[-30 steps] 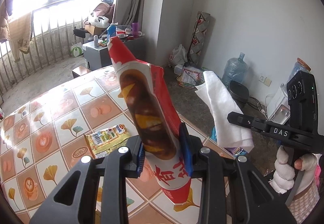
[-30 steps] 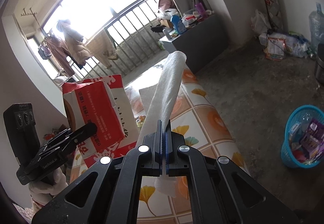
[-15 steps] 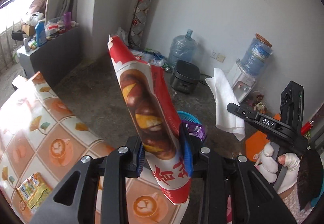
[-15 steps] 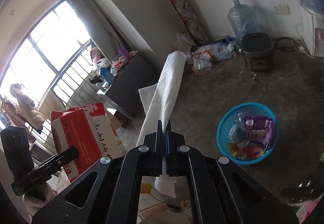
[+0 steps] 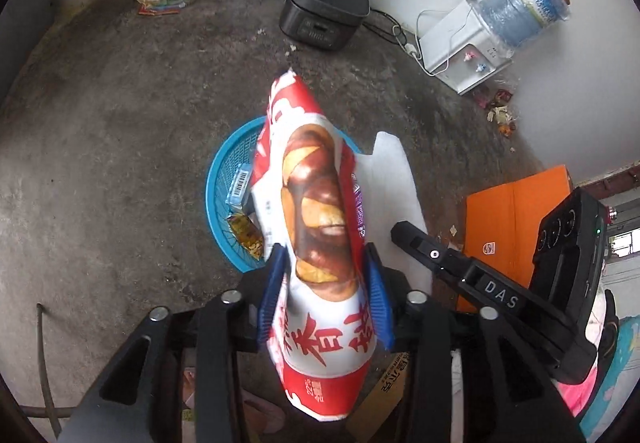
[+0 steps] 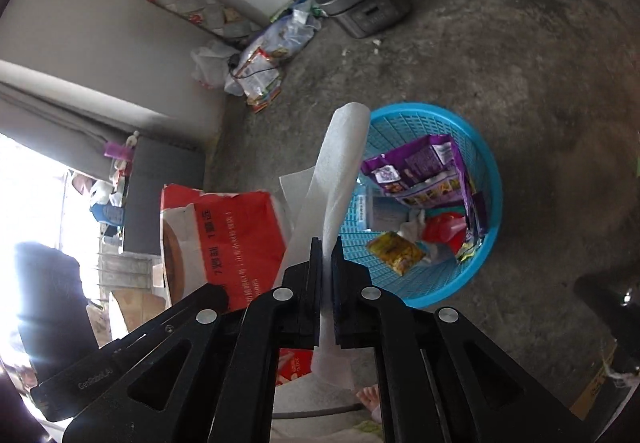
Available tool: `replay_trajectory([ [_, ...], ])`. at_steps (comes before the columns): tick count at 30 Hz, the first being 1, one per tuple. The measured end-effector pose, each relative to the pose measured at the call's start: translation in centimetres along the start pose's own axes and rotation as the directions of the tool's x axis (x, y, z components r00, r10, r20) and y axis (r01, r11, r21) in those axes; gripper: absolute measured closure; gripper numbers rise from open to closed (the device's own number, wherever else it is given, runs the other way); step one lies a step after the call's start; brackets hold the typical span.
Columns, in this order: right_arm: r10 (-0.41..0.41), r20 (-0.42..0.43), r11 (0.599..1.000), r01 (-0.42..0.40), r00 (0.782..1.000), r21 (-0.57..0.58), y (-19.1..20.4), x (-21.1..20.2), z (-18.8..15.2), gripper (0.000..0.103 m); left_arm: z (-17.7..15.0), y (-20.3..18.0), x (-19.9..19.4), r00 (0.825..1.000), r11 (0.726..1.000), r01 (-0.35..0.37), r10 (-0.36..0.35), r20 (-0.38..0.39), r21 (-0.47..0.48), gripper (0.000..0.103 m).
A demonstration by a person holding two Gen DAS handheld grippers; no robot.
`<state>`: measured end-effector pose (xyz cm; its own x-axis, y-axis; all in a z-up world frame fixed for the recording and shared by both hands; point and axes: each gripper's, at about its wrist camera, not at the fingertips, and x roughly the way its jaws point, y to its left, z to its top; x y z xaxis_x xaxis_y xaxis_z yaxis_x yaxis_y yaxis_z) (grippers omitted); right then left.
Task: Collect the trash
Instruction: 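Open both grippers over the wastebasket, dropping the bag and tissue, then move both tools back toward the gold snack bag on the table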
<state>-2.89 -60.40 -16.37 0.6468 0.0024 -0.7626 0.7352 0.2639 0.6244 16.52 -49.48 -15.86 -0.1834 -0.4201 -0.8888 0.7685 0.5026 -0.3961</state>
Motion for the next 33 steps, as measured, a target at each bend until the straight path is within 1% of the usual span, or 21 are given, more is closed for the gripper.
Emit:
replay_trajectory([
  [1, -0.017, -0.005, 0.999, 0.017, 1.000, 0.027, -1.0, 1.4, 0.4, 0.074, 0.6, 0.2, 1.4, 1.000, 1.000, -0.010, 0.010, -0.012, -0.010, 0.051],
  [2, -0.037, -0.012, 0.998, 0.038, 0.999, 0.052, -1.9, 2.6, 0.7, 0.059, 1.0, 0.4, 2.6, 0.999, 0.999, -0.025, 0.025, -0.024, -0.019, 0.051],
  [4, -0.095, -0.030, 0.991, 0.098, 0.995, 0.089, -3.4, 4.4, 1.1, 0.058, 1.6, 0.9, 3.8, 0.999, 0.998, -0.038, 0.037, -0.022, -0.042, 0.050],
  [5, -0.102, -0.035, 0.989, 0.105, 0.994, 0.106, -4.1, 4.6, 1.1, 0.058, 1.6, 1.1, 3.9, 0.999, 0.998, -0.044, 0.043, -0.017, -0.053, 0.049],
  [6, -0.095, -0.034, 0.987, 0.098, 0.995, 0.124, -4.5, 4.6, 1.1, 0.058, 1.5, 1.5, 3.7, 0.999, 0.997, -0.033, 0.032, -0.003, -0.067, 0.049],
  [8, -0.059, -0.012, 0.989, 0.060, 0.998, 0.132, -4.8, 3.7, 1.0, 0.058, 1.5, 2.2, 2.6, 1.000, 0.997, -0.001, 0.003, 0.028, -0.081, 0.046],
  [11, -0.010, 0.049, 0.993, 0.004, 0.999, 0.120, -4.6, 1.8, 1.1, 0.058, 1.8, 2.4, 0.3, 0.997, 0.997, -0.006, 0.012, 0.075, -0.083, 0.046],
  [14, 0.051, 0.083, 0.990, -0.061, 0.995, 0.127, -4.3, 0.3, 1.5, 0.057, 1.8, 2.4, -3.5, 0.990, 0.996, 0.015, -0.003, 0.143, -0.086, 0.046],
  [16, 0.080, 0.099, 0.989, -0.091, 0.992, 0.117, -3.6, -0.9, 1.4, 0.057, 1.4, 2.6, -7.0, 0.980, 0.997, 0.027, -0.011, 0.199, -0.078, 0.046],
  [19, 0.148, 0.125, 0.986, -0.156, 0.981, 0.056, -1.1, -2.9, 1.1, 0.057, -0.5, 3.1, -13.6, 0.958, 0.998, 0.021, -0.003, 0.286, -0.061, 0.045],
  [21, 0.200, 0.130, 0.980, -0.200, 0.971, -0.013, 1.1, -4.3, 0.5, 0.057, -2.8, 4.0, -18.6, 0.936, 0.998, 0.001, 0.019, 0.351, -0.058, 0.045],
  [22, 0.227, 0.126, 0.973, -0.222, 0.966, -0.054, 2.3, -5.0, 0.1, 0.057, -4.5, 4.7, -21.4, 0.923, 0.998, -0.019, 0.040, 0.384, -0.057, 0.044],
  [23, 0.257, 0.119, 0.964, -0.246, 0.959, -0.100, 3.5, -5.6, -0.3, 0.057, -6.4, 5.5, -24.1, 0.906, 0.997, -0.050, 0.072, 0.418, -0.064, 0.043],
  [25, 0.299, 0.083, 0.942, -0.280, 0.951, -0.188, 6.2, -6.4, -1.5, 0.057, -11.0, 7.6, -29.6, 0.860, 0.986, -0.122, 0.161, 0.484, -0.111, 0.040],
  [26, 0.318, 0.057, 0.927, -0.297, 0.947, -0.229, 7.5, -6.6, -2.1, 0.057, -13.6, 8.8, -32.2, 0.833, 0.977, -0.155, 0.209, 0.513, -0.147, 0.040],
  [28, 0.350, -0.006, 0.886, -0.333, 0.937, -0.322, 10.6, -7.0, -3.8, 0.057, -19.4, 11.4, -37.0, 0.767, 0.946, -0.213, 0.317, 0.558, -0.245, 0.039],
  [29, 0.357, -0.042, 0.865, -0.348, 0.933, -0.362, 12.2, -7.1, -4.8, 0.057, -22.6, 12.8, -39.3, 0.727, 0.918, -0.245, 0.387, 0.567, -0.312, 0.038],
  [30, 0.367, -0.084, 0.841, -0.368, 0.927, -0.397, 13.7, -7.1, -5.8, 0.057, -25.7, 14.1, -41.1, 0.686, 0.883, -0.276, 0.458, 0.565, -0.381, 0.038],
  [31, 0.374, -0.124, 0.817, -0.389, 0.919, -0.426, 15.1, -7.0, -6.9, 0.057, -29.0, 15.3, -42.7, 0.647, 0.841, -0.301, 0.526, 0.552, -0.450, 0.038],
  [32, 0.377, -0.167, 0.791, -0.411, 0.911, -0.453, 16.5, -6.9, -8.2, 0.057, -32.3, 16.3, -44.0, 0.614, 0.800, -0.310, 0.581, 0.534, -0.514, 0.038],
  [33, 0.378, -0.214, 0.763, -0.434, 0.901, -0.479, 17.9, -6.8, -9.6, 0.057, -35.5, 17.3, -45.0, 0.593, 0.764, -0.305, 0.620, 0.513, -0.569, 0.038],
])
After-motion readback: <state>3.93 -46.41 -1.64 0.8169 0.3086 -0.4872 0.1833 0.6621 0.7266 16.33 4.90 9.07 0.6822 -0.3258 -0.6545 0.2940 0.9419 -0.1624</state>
